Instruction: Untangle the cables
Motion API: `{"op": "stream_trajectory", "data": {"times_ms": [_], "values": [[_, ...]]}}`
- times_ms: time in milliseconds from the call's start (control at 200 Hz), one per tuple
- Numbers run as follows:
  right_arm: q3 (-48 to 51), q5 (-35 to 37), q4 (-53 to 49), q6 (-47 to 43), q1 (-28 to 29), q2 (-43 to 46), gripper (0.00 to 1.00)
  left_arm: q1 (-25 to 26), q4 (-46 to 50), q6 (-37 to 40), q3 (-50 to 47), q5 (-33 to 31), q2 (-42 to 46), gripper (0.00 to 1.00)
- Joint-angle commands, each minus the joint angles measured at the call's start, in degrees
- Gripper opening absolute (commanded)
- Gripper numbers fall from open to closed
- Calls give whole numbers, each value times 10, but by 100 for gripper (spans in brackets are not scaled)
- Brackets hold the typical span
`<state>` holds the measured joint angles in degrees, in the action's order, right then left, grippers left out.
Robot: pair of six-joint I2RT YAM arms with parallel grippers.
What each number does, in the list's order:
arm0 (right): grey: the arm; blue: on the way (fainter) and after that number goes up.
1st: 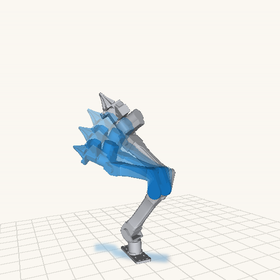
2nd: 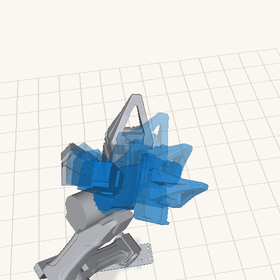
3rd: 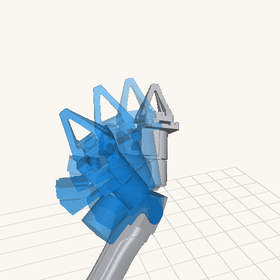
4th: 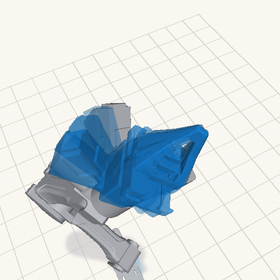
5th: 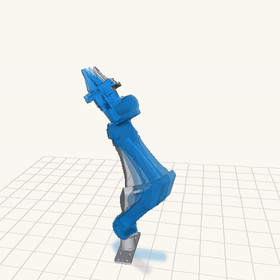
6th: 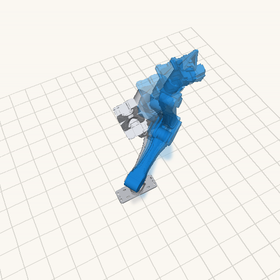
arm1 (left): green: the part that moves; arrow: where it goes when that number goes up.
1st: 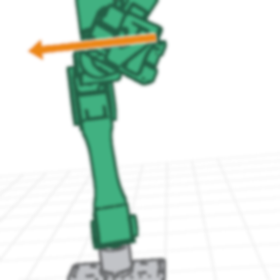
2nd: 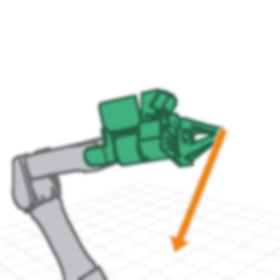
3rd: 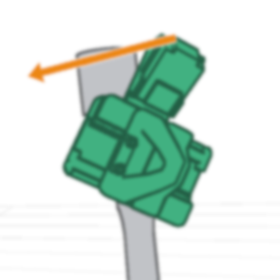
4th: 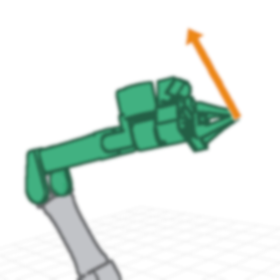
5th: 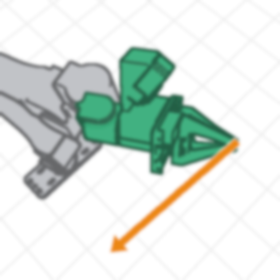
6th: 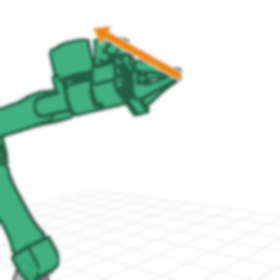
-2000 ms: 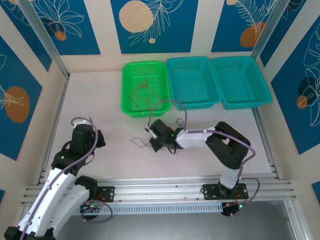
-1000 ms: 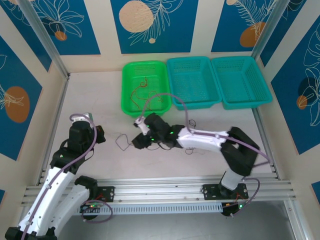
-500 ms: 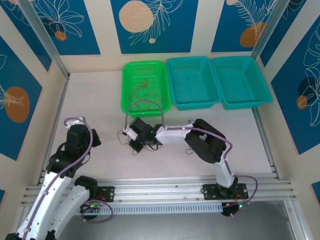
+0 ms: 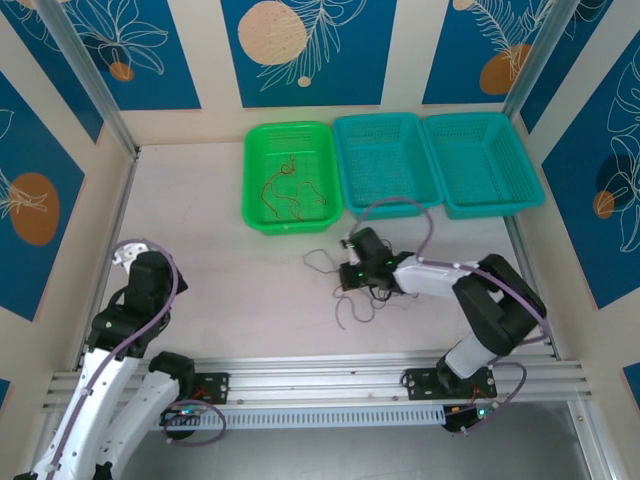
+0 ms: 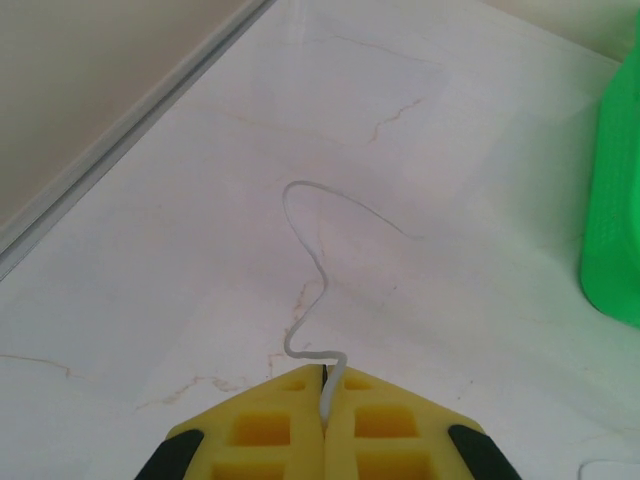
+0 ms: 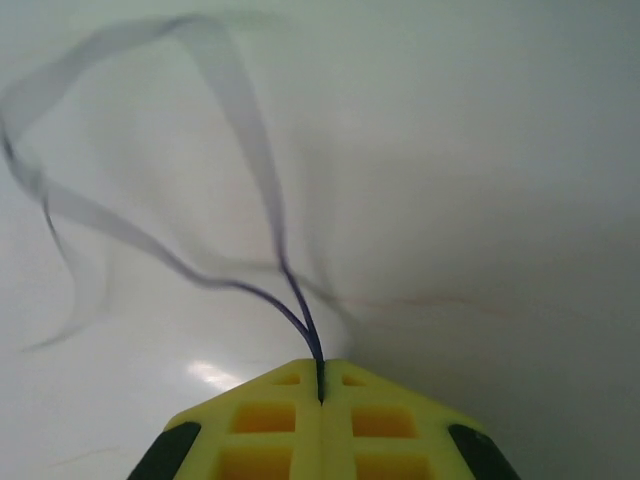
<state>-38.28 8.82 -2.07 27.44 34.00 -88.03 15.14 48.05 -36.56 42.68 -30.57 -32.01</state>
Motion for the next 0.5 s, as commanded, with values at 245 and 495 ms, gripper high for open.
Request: {"op": "stream_trajectory", "data": {"times_ms": [245, 495], "values": [[46, 20, -39, 107, -107, 86, 0, -23, 20, 7, 11, -36, 9, 0], [19, -68, -17, 70, -68, 85, 0, -28, -120, 82, 14, 218, 11, 0]]}}
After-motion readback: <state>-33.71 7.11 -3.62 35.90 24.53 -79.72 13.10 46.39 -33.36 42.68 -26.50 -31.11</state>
